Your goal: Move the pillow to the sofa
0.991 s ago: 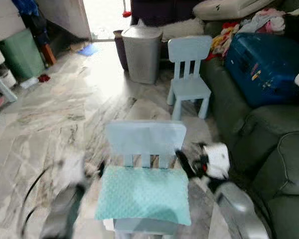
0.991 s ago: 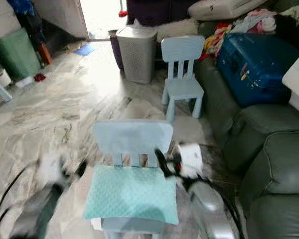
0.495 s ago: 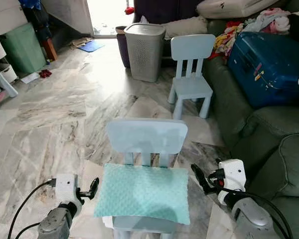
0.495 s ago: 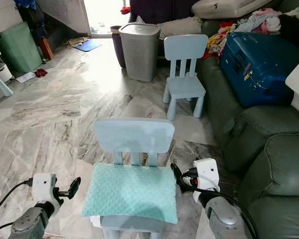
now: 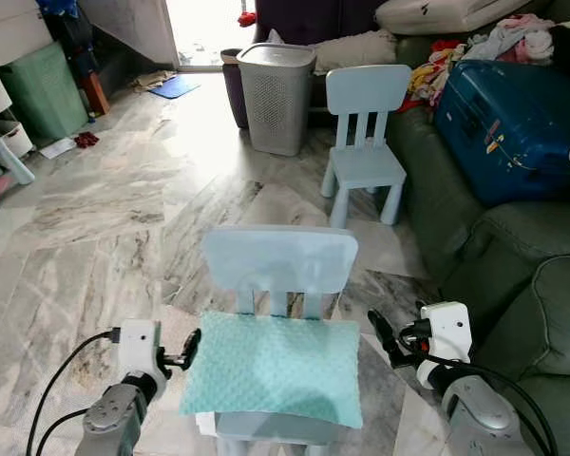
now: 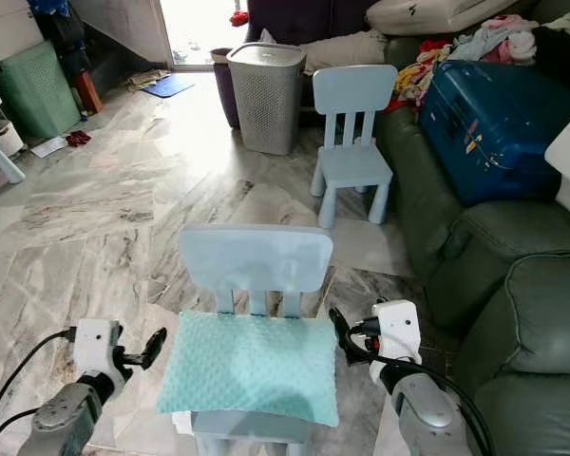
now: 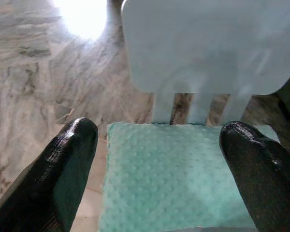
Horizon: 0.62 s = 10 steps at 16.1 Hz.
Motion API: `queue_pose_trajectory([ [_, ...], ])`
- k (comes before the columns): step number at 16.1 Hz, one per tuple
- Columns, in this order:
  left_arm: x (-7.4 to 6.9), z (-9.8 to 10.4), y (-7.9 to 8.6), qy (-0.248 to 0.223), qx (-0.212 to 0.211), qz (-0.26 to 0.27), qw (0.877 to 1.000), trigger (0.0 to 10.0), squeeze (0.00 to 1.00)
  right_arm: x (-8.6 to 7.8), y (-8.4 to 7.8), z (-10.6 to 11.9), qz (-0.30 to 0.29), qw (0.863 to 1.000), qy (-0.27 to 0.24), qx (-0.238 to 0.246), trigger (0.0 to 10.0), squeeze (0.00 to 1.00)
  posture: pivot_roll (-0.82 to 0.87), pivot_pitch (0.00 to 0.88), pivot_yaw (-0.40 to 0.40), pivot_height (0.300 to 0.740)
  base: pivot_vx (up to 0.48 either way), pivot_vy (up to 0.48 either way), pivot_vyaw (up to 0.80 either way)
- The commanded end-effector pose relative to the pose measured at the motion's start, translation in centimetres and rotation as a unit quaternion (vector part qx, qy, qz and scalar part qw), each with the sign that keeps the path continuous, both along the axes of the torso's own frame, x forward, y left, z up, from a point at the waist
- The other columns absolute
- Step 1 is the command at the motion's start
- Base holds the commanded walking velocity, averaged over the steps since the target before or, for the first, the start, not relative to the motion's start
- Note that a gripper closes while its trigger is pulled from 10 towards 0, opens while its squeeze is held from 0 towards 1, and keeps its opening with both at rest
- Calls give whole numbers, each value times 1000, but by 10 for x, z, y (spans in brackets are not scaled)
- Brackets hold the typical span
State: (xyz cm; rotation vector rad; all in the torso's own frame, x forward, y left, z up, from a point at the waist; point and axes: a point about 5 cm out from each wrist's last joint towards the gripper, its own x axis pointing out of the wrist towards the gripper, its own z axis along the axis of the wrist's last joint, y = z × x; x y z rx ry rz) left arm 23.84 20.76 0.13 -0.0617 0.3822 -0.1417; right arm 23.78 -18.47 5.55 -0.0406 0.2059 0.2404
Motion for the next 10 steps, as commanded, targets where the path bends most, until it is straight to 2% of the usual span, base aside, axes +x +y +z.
queue_pose_trajectory([
  [1, 1, 3, 1, -6, 7, -4, 1000, 10000, 0, 0, -3, -1, -8, 1000, 3, 1, 10000, 0, -145, 20, 28, 740, 0, 0, 0],
  [5, 0, 2, 0, -3, 5, -6, 1000, 10000, 0, -2, -11, -10, -33, 999, 22, 6, 10000, 0, -145, 23, 30, 740, 0, 0, 0],
  [10, 0, 4, -1, -5, 4, -7, 1000, 10000, 0, -3, -9, -11, -27, 999, 25, 8, 10000, 0, -146, 25, 32, 740, 0, 0, 0],
])
